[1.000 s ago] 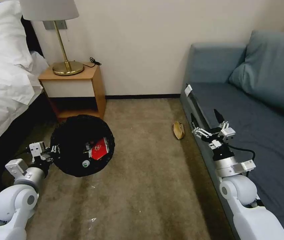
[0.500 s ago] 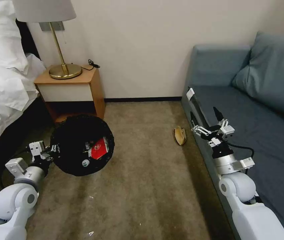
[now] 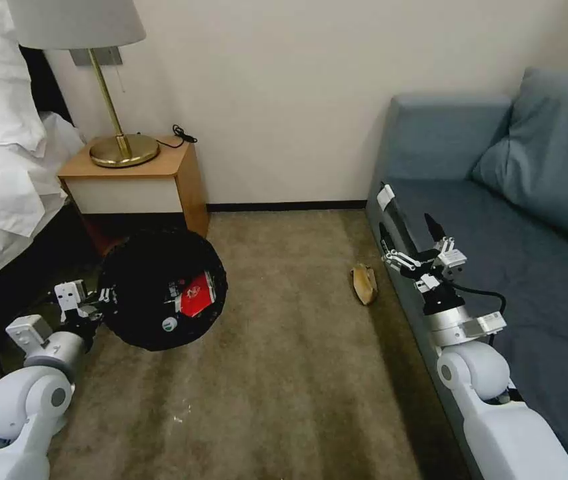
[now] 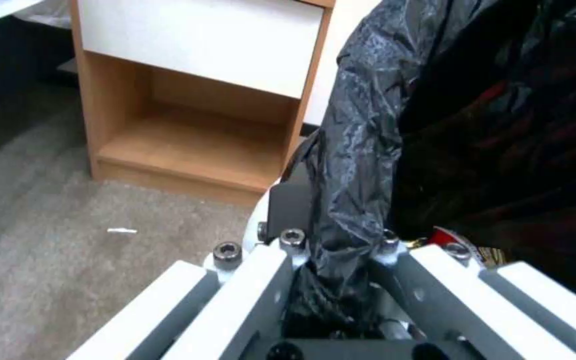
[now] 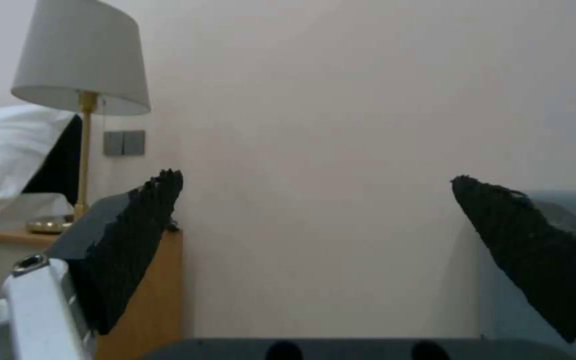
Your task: Pick up the trash bin, then pick up the garbage on the floor and place it into the trash bin.
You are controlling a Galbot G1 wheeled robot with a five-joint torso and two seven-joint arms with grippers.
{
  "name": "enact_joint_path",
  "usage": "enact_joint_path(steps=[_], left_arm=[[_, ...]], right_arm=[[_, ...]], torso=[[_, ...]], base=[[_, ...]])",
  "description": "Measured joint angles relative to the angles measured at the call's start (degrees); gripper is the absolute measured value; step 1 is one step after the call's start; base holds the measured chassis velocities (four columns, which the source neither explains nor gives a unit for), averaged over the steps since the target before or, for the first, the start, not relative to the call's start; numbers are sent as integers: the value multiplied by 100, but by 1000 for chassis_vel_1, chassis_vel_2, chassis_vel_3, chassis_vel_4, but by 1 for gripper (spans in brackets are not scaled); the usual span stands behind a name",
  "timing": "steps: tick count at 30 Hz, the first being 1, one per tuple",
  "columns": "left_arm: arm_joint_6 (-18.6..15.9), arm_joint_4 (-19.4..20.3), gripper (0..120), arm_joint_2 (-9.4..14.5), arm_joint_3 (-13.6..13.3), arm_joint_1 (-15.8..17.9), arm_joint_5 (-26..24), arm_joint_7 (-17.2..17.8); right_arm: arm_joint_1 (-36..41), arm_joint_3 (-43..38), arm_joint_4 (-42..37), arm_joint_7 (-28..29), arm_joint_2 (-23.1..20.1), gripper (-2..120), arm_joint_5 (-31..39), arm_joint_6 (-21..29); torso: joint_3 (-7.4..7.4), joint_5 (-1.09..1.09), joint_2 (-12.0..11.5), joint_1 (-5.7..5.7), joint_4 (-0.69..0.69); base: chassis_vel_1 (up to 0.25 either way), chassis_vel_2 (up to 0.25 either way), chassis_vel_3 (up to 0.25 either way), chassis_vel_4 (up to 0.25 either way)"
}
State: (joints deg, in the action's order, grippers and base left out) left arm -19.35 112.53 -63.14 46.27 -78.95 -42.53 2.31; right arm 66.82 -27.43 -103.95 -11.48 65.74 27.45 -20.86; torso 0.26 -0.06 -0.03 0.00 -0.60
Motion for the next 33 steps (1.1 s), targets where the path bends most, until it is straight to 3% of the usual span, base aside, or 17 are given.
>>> enact_joint_path(steps=[27, 33], left_arm=[[11, -38, 1, -10, -58, 36, 46, 12], [16, -76, 1, -18, -68, 53, 64, 3]], right_arm=[[-232, 197, 477, -124, -17, 100, -4, -175], [-283, 287, 654, -54, -7, 100, -34, -505]], torso=[[0, 0, 0, 0, 0], [0, 2, 0, 1, 0]], base=[[-129, 132, 131, -125], [-144, 147, 160, -147]])
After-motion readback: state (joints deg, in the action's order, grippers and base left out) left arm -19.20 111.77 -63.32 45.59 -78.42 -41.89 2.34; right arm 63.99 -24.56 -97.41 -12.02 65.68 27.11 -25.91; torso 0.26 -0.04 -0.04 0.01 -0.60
